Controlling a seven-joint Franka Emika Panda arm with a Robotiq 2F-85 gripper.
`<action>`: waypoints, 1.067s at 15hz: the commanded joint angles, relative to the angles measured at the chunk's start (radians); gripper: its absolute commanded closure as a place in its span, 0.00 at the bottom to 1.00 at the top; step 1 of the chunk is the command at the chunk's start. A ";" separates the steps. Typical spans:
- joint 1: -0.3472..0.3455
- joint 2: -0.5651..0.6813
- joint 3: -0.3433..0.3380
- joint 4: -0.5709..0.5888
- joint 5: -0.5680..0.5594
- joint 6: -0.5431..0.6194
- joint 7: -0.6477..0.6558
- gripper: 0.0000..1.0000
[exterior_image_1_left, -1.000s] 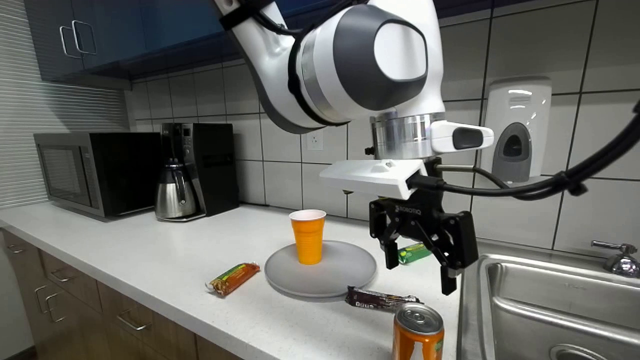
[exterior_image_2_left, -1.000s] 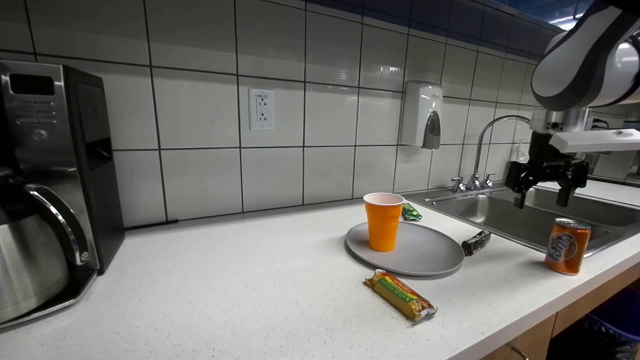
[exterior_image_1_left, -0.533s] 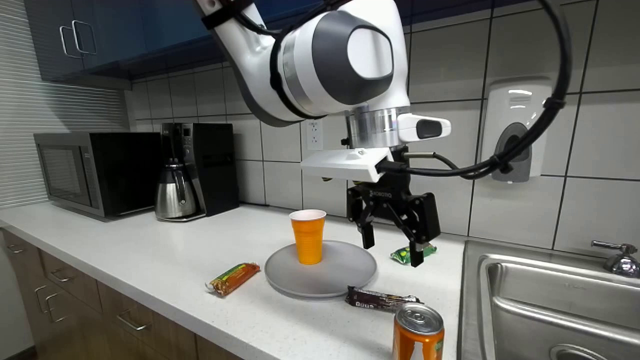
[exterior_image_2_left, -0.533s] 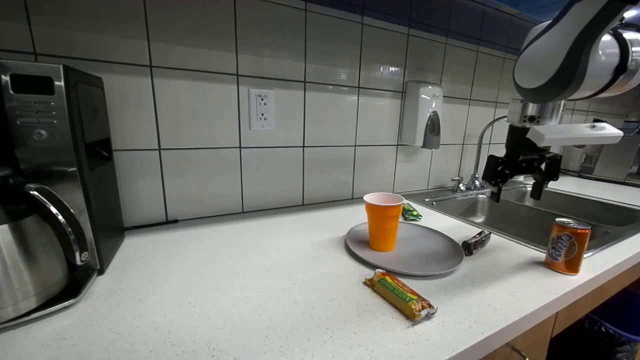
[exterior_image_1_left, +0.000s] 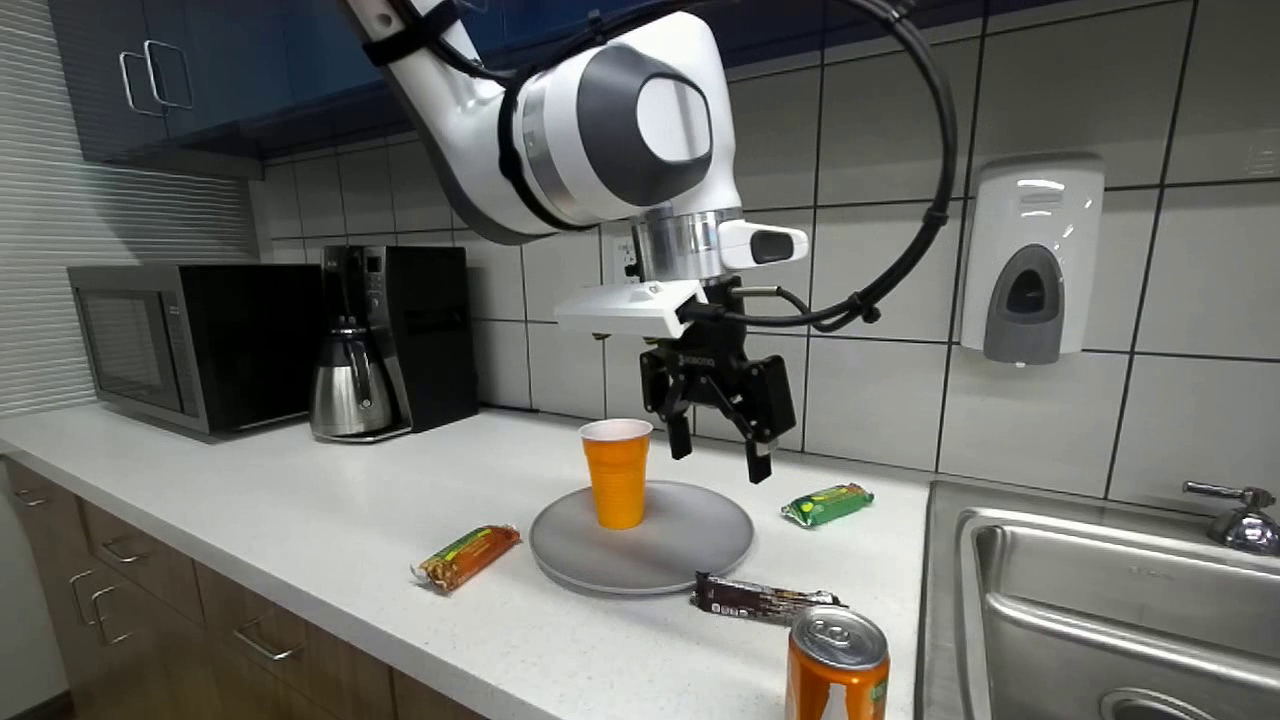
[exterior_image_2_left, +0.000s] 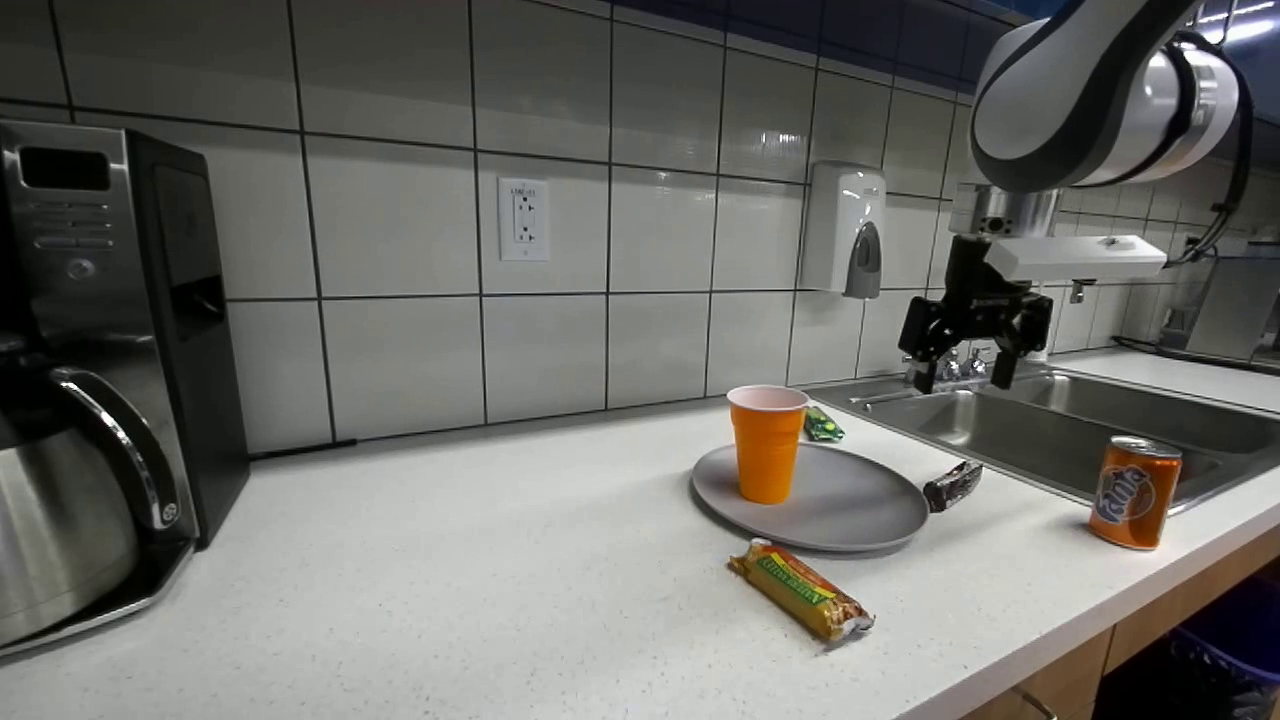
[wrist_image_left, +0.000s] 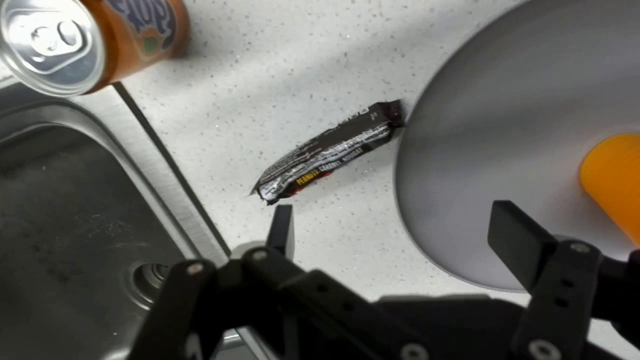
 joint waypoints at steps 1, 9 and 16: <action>0.021 -0.007 0.032 0.016 -0.014 -0.001 0.061 0.00; 0.074 0.020 0.082 0.052 -0.011 0.022 0.147 0.00; 0.127 0.091 0.085 0.081 -0.058 0.079 0.222 0.00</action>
